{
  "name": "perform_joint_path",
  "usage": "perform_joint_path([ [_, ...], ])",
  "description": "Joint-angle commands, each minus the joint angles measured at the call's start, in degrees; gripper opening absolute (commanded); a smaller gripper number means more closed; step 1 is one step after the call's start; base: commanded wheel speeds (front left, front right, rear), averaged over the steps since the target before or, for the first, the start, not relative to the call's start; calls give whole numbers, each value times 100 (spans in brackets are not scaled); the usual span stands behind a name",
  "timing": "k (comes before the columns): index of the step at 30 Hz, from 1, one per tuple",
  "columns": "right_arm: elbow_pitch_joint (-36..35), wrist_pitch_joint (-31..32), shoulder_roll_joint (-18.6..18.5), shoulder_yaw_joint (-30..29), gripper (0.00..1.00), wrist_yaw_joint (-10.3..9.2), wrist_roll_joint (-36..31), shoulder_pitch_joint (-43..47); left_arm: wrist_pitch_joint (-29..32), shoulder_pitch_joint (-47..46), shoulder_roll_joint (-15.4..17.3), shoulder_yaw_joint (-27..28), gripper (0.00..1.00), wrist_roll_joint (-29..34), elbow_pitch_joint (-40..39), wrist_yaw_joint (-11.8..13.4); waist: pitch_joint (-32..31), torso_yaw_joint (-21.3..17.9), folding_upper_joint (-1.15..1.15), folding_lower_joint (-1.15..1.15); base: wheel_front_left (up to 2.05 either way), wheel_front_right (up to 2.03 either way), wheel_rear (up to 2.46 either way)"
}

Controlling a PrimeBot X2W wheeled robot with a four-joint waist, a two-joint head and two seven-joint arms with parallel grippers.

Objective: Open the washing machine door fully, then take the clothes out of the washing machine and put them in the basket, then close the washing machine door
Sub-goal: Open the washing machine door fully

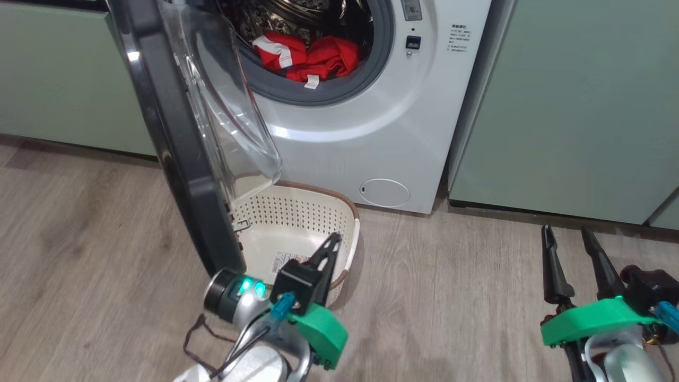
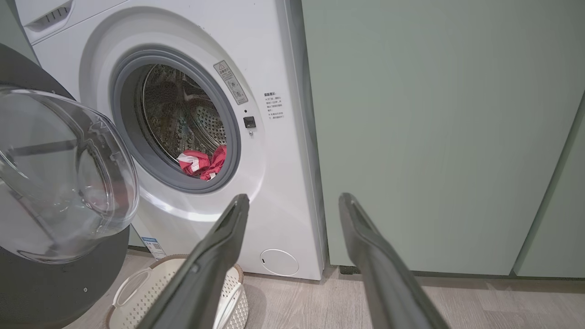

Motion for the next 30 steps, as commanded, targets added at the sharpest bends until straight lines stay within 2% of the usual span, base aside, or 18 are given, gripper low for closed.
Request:
perform_joint_path([
  [1, -174, -52, -81, 89, 100, -3, -64, -194, -119, -277, 6, 226, 0, -11, -103, 67, 4, 14, 0, 0, 0, 0, 0],
  [12, -118, -52, -61, 166, 100, -3, -17, -209, -1107, -734, 12, 953, 0, -421, 1382, 468, 30, 36, 0, 0, 0, 0, 0],
  [16, -98, -52, -76, 150, 100, -3, 0, -161, -1295, -762, 68, 1229, 0, -567, 1638, 610, 36, 76, 0, 0, 0, 0, 0],
  [23, -72, -52, -51, 161, 100, -3, 20, -130, -1466, -621, 170, 1556, 0, -808, 1844, 695, 29, 252, 0, 0, 0, 0, 0],
  [30, -68, -52, -19, 217, 100, -3, 71, -90, -1565, -628, 491, 2080, 0, -989, 1981, 865, 36, 651, 0, 0, 0, 0, 0],
])
